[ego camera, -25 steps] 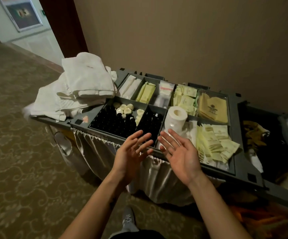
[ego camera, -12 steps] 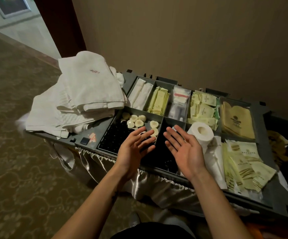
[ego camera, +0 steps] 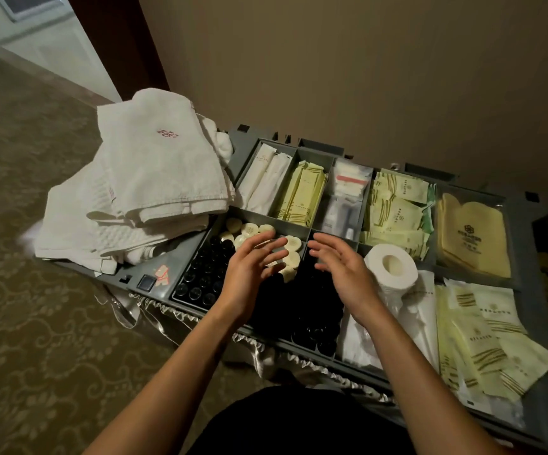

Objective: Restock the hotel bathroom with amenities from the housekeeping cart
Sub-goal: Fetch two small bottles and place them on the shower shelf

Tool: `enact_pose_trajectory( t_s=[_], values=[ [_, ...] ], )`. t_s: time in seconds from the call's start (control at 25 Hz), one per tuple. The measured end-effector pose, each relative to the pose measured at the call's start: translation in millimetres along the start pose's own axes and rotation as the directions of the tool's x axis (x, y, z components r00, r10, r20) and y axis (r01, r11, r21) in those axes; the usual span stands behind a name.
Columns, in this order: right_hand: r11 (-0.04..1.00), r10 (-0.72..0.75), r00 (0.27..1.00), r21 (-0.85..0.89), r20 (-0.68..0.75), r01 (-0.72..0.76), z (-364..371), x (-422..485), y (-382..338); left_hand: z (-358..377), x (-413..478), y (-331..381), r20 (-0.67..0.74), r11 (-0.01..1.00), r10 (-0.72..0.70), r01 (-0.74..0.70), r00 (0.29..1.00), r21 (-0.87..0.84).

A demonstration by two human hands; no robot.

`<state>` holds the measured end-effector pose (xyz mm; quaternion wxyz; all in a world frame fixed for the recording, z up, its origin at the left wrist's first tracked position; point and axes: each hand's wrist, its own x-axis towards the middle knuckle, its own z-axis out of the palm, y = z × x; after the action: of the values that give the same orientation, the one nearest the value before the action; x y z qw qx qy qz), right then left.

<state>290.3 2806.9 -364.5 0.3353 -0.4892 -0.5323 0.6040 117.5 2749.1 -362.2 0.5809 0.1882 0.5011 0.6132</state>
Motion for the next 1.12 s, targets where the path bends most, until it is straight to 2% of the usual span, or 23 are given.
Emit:
enact_pose_trajectory(
  t_s=[0.08, 0.16, 0.24, 0.32, 0.4, 0.44, 0.52, 0.56, 0.64, 0.8, 0.96, 1.12],
  values=[
    [0.994, 0.001, 0.999, -0.107, 0.052, 0.005, 0, 9, 6, 3, 8, -3, -0.004, 0.990, 0.049, -0.048, 0.999, 0.131],
    [0.978, 0.003, 0.994, -0.207, 0.105, 0.019, -3, 18, 11, 2, 19, -7, 0.028, 0.944, 0.158, -0.159, 0.987, 0.288],
    [0.929, 0.006, 0.986, -0.365, 0.169, 0.057, -7, 24, 16, -3, 26, -12, 0.106, 0.858, 0.237, -0.259, 0.966, 0.443],
    [0.813, 0.003, 0.974, -0.568, 0.225, 0.129, -10, 25, 20, -10, 27, -16, 0.185, 0.734, 0.263, -0.321, 0.947, 0.599],
    [0.680, 0.012, 0.966, -0.710, 0.260, 0.183, -11, 27, 24, -16, 31, -17, 0.279, 0.534, 0.241, -0.367, 0.930, 0.762],
    [0.644, 0.016, 0.964, -0.740, 0.265, 0.193, -11, 30, 25, -20, 33, -17, 0.338, 0.371, 0.205, -0.392, 0.919, 0.842],
    [0.636, 0.029, 0.965, -0.750, 0.262, 0.184, -7, 33, 25, -27, 39, -18, 0.430, -0.002, 0.082, -0.431, 0.899, 0.902],
    [0.638, 0.030, 0.966, -0.749, 0.256, 0.179, -4, 33, 25, -31, 40, -18, 0.448, -0.140, 0.032, -0.440, 0.894, 0.887],
    [0.641, 0.001, 0.974, -0.748, 0.225, 0.172, 2, 32, 26, -39, 39, -24, 0.474, -0.297, 0.019, -0.448, 0.880, 0.843],
    [0.659, -0.022, 0.990, -0.743, 0.137, 0.117, 7, 34, 24, -48, 41, -33, 0.523, -0.341, 0.085, -0.469, 0.848, 0.815],
    [0.555, -0.047, 0.994, -0.825, 0.098, 0.107, 13, 34, 21, -48, 41, -31, 0.522, -0.320, 0.097, -0.470, 0.847, 0.822],
    [0.555, -0.098, 0.995, -0.828, 0.034, 0.083, 13, 29, 21, -51, 40, -29, 0.513, -0.257, 0.107, -0.475, 0.851, 0.842]
  ],
)
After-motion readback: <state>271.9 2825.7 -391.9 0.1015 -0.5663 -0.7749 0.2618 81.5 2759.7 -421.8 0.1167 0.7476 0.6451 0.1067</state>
